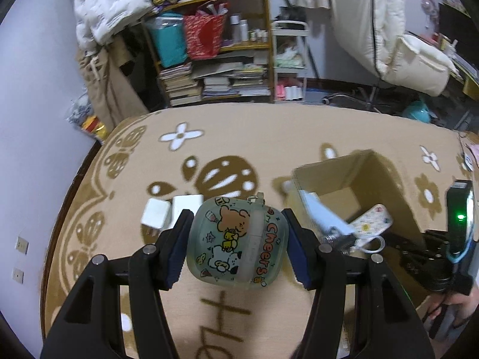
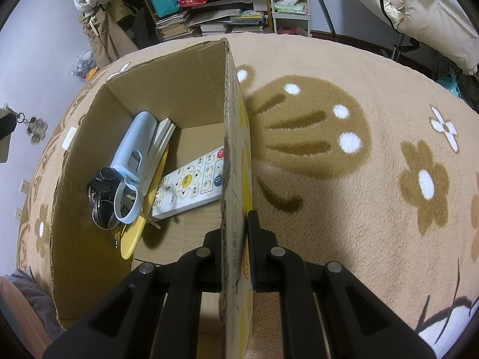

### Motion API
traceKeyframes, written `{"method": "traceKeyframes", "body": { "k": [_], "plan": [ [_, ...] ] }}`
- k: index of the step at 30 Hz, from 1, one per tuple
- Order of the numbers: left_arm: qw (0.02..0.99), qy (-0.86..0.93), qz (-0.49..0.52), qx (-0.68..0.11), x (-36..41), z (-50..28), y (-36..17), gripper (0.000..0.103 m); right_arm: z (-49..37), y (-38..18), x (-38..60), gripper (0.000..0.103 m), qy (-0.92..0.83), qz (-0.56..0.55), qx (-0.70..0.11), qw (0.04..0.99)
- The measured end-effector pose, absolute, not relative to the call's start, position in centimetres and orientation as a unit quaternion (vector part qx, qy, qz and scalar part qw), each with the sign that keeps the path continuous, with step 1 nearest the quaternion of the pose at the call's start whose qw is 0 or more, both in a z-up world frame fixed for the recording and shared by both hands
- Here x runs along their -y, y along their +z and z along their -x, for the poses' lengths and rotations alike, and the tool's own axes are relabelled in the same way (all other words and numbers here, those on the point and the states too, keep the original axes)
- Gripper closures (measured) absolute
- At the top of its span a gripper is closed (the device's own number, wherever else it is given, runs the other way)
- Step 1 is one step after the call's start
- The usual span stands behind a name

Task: Organize rigid objects
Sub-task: 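Carry the earbud case into the box with the left tool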

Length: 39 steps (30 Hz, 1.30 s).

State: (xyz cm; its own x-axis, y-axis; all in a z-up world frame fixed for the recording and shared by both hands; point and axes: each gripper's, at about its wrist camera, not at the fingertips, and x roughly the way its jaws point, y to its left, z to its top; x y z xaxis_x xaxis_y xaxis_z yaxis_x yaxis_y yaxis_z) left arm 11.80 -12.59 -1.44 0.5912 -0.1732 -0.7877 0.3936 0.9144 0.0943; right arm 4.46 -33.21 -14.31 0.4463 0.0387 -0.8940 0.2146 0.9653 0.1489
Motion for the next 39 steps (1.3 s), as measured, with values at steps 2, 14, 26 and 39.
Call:
{"method": "traceKeyframes", "body": {
  "k": [2,14,26,39],
  "plan": [
    [0.881,-0.171,-0.133,-0.421,13.8,-11.2,-1.4,0.045,-4.5,-14.3,33.2,0.092,-0.052,-0.121,-0.524,0.842],
    [0.857,-0.245,-0.166,-0.423,19.6,-6.7,-3.4,0.045,-4.5,-14.3,33.2,0.092,-0.052,-0.121,-0.524,0.842],
    [0.843,-0.228,-0.179,-0.452,21.7,-7.8,-6.5,0.045,-4.5,-14.3,33.2,0.092,-0.052,-0.122,-0.524,0.842],
    [0.849,-0.212,-0.176,-0.45,20.8,-9.1,-6.4,0.045,-4.5,-14.3,33.2,0.092,-0.053,-0.12,-0.524,0.842]
  ]
}}
